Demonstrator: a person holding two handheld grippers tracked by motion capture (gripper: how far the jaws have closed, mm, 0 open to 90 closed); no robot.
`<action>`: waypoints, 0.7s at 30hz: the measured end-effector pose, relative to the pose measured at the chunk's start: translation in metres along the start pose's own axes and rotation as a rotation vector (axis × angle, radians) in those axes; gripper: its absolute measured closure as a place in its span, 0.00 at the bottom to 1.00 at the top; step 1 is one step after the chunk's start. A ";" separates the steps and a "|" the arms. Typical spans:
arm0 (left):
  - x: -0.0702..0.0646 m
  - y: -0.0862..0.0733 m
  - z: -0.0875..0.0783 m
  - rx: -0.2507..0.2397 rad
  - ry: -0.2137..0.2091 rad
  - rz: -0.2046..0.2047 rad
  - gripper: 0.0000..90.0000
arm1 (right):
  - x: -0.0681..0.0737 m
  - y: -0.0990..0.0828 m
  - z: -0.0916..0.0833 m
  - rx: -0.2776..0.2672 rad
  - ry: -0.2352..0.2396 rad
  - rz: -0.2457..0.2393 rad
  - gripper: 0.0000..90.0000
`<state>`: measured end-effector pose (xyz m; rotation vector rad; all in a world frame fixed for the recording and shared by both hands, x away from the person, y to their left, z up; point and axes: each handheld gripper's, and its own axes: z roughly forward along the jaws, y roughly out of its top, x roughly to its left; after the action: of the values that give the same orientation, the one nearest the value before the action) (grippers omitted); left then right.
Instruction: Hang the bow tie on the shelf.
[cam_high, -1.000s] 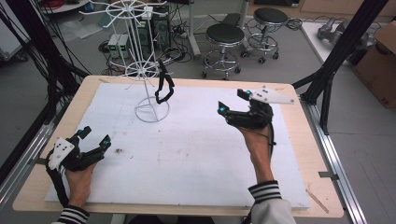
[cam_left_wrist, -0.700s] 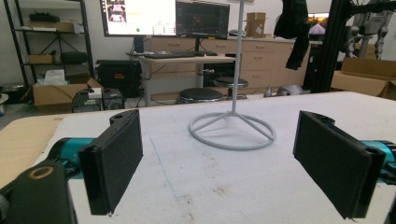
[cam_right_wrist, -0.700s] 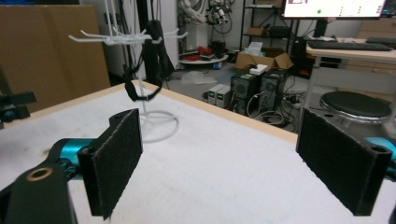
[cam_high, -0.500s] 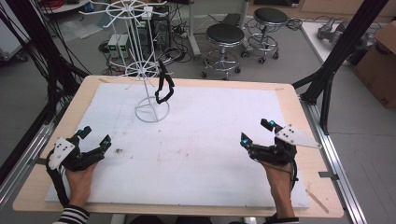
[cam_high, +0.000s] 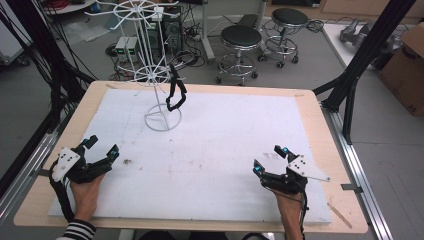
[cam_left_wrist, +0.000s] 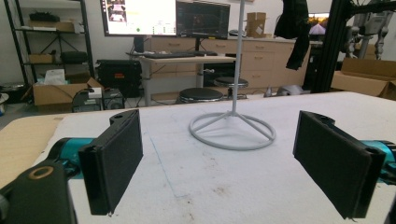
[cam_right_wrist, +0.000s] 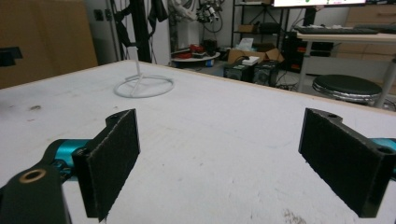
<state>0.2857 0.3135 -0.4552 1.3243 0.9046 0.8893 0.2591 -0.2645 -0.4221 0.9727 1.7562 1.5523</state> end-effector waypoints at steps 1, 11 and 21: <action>0.000 0.000 0.000 -0.001 0.000 0.000 0.18 | 0.000 -0.004 0.000 -0.004 -0.009 -0.005 0.13; 0.000 0.000 0.000 0.000 0.001 0.000 0.18 | 0.002 -0.029 0.004 -0.043 -0.079 -0.026 0.13; 0.000 0.000 0.000 0.000 0.000 0.003 0.18 | 0.004 -0.030 0.005 -0.031 -0.092 -0.041 0.13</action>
<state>0.2855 0.3133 -0.4553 1.3261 0.9025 0.8915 0.2567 -0.2598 -0.4520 0.9717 1.6739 1.4814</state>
